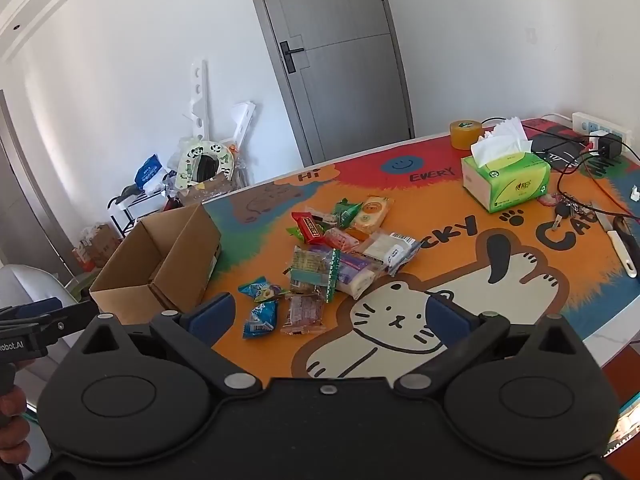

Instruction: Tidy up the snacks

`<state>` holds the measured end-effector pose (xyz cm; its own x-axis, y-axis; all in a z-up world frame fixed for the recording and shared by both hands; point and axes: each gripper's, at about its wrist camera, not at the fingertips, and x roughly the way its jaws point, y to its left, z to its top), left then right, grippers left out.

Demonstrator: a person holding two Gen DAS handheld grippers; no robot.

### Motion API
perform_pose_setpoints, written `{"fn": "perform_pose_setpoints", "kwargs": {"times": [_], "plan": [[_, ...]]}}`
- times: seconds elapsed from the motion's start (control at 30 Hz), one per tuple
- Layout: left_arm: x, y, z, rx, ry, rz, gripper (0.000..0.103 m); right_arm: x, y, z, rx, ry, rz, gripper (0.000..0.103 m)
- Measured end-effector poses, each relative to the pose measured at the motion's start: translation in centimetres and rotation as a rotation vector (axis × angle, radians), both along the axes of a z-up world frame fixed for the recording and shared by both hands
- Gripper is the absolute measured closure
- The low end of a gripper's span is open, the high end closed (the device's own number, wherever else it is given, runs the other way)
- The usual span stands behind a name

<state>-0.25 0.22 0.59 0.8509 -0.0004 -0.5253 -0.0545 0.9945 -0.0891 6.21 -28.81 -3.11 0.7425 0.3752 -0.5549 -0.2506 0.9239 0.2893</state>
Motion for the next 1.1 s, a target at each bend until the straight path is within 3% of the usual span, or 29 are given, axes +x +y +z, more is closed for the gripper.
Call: {"fn": "perform_pose_setpoints", "kwargs": {"times": [1.1], "plan": [[-0.02,-0.2,-0.5,-0.002,0.009,0.012,0.0,-0.02,0.27,-0.12,-0.018,-0.002,0.014,0.0]]}}
